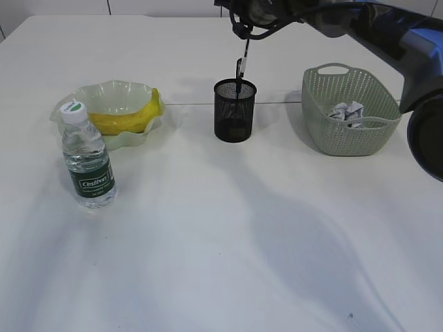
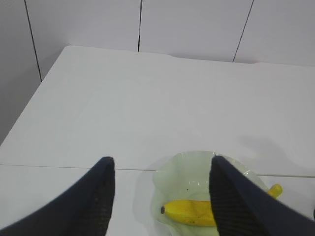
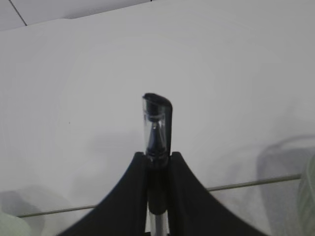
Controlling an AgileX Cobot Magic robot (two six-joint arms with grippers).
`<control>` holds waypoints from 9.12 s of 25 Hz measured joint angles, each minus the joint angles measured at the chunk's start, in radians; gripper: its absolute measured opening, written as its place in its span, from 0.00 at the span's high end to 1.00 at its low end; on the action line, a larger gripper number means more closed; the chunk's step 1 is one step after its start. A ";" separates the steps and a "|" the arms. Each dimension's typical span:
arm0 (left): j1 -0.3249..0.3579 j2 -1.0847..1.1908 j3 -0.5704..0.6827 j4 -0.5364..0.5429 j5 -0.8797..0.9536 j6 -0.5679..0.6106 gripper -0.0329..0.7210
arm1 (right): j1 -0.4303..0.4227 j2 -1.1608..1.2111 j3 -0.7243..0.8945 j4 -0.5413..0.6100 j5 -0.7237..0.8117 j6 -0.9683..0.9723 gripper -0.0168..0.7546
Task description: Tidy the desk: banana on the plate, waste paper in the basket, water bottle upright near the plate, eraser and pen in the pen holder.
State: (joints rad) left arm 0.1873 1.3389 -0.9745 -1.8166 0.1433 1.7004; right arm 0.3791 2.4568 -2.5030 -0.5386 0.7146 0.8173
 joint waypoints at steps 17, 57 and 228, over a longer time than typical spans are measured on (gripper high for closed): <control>0.000 0.000 0.000 0.000 0.017 0.000 0.39 | 0.000 0.069 -0.002 -0.086 -0.024 -0.002 0.91; 0.000 0.000 0.000 0.000 0.019 0.000 0.39 | 0.000 0.105 -0.059 -0.086 -0.032 -0.002 0.64; -0.055 -1.142 0.460 1.670 0.966 -1.470 0.99 | 0.000 -2.475 1.999 0.352 0.426 -0.774 0.98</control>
State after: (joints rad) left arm 0.1327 0.1965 -0.5141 -0.1461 1.1097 0.2303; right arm 0.3791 -0.0185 -0.5038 -0.1868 1.1403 0.0432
